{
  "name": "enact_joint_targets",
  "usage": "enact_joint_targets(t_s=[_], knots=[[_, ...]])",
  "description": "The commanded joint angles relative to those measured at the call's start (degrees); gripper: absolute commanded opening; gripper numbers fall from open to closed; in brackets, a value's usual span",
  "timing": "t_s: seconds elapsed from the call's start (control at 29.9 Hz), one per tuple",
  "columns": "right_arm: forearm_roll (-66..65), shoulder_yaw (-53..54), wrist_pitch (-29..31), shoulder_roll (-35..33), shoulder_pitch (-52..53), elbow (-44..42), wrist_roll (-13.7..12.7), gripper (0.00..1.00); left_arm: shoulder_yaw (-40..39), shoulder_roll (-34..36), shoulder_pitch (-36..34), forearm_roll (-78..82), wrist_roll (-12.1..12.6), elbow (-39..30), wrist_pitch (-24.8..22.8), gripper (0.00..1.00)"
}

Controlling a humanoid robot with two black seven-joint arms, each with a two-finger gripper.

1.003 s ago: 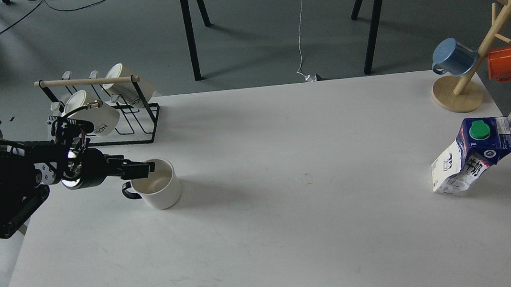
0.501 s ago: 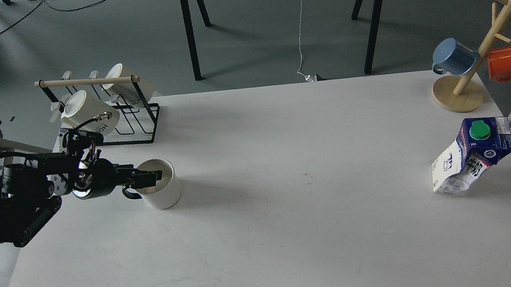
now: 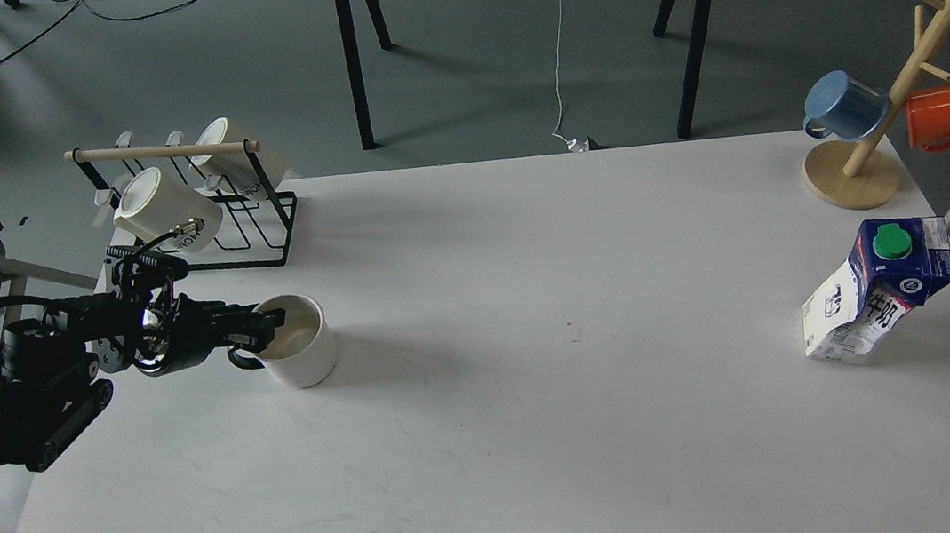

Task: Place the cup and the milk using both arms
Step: 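Grasp the white mug's rim with the left gripper, then lift and carry the white mug toward the table center, lower it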

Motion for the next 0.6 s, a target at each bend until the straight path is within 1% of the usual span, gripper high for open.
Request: enact_joint_targets(t_s=[0.0, 0.03, 0.07, 0.1, 0.13, 0.23, 0.37, 0.43, 0.57], knots=[[0.0, -0.03, 0.0, 0.0, -0.02, 0.04, 0.0, 0.96, 0.06, 0.39, -0.3, 0.0, 0.0, -0.49, 0.31, 0.25], [0.0, -0.03, 0.0, 0.0, -0.02, -0.04, 0.0, 0.96, 0.06, 0.56, -0.39, 0.0, 0.0, -0.76, 0.49, 0.18], [0.0, -0.03, 0.0, 0.0, -0.11, 0.04, 0.0, 0.96, 0.06, 0.65, -0.48, 0.0, 0.0, -0.85, 0.84, 0.04], [0.0, -0.03, 0.0, 0.0, -0.02, -0.04, 0.0, 0.96, -0.21, 0.74, -0.48, 0.0, 0.0, -1.02, 1.28, 0.01], [0.0, -0.03, 0.0, 0.0, -0.02, -0.04, 0.0, 0.96, -0.47, 0.91, -0.57, 0.0, 0.0, -1.28, 1.72, 0.0], [0.0, -0.03, 0.0, 0.0, -0.02, -0.04, 0.0, 0.96, -1.26, 0.91, -0.74, -0.52, 0.0, -3.47, 1.9, 0.0], [-0.09, 0.05, 0.0, 0.0, -0.02, -0.04, 0.0, 0.96, -4.59, 1.96, -1.01, -0.7, 0.0, -9.45, 1.19, 0.0], [-0.01, 0.14, 0.0, 0.0, -0.11, -0.13, 0.0, 0.96, -5.3, 2.23, -1.44, -0.7, 0.0, -12.0, 0.49, 0.0], [-0.09, 0.23, 0.0, -0.09, -0.11, -0.31, -0.01, 0.96, -5.31, 1.36, -4.43, -0.7, 0.0, -15.34, -2.06, 0.0]])
